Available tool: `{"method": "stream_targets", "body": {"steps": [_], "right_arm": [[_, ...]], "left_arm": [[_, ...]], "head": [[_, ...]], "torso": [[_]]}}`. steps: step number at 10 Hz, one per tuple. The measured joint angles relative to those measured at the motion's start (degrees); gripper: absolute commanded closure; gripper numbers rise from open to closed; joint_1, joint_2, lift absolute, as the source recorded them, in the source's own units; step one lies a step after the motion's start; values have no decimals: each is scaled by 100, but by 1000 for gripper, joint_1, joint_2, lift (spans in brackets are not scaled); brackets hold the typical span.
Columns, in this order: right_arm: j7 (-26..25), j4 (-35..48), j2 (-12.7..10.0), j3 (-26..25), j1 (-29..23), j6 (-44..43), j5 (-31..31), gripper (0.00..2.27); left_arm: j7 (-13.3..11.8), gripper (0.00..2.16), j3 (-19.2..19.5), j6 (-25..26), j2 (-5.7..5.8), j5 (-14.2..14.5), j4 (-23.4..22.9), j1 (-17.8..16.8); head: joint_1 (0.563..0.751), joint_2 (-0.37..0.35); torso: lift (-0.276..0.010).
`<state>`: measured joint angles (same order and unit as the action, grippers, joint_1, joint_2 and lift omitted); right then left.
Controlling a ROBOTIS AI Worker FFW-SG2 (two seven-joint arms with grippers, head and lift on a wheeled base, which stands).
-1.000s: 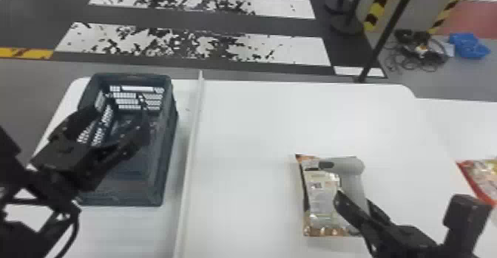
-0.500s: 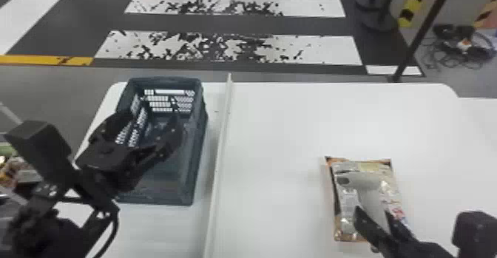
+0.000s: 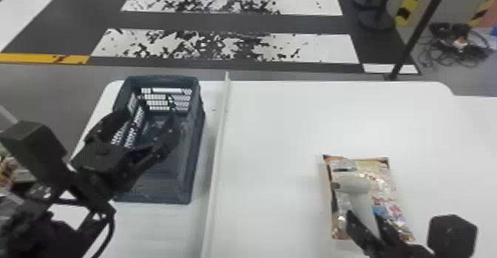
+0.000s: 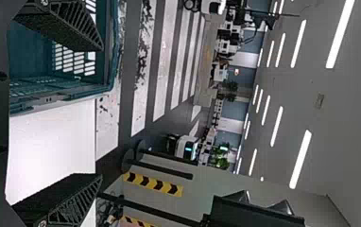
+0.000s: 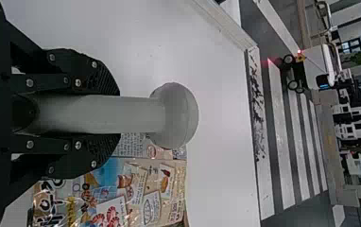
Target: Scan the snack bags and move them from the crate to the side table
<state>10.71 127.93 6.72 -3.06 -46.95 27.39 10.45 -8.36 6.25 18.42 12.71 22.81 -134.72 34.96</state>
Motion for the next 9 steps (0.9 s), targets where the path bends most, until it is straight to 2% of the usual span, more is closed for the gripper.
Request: {"method": "stream_targets", "body": {"steps": [4, 9], "right_arm": [[-74, -379, 96, 76, 79, -230, -31, 2236], [-39, -470, 161, 56, 70, -473, 136, 2236]], "left_arm": [[-8, 39, 8, 0, 7, 4, -48, 56], [-17, 39, 16, -51, -26, -1, -81, 150]], "head": [[695, 13], [695, 11]], "torso": [[-87], [-87]]}}
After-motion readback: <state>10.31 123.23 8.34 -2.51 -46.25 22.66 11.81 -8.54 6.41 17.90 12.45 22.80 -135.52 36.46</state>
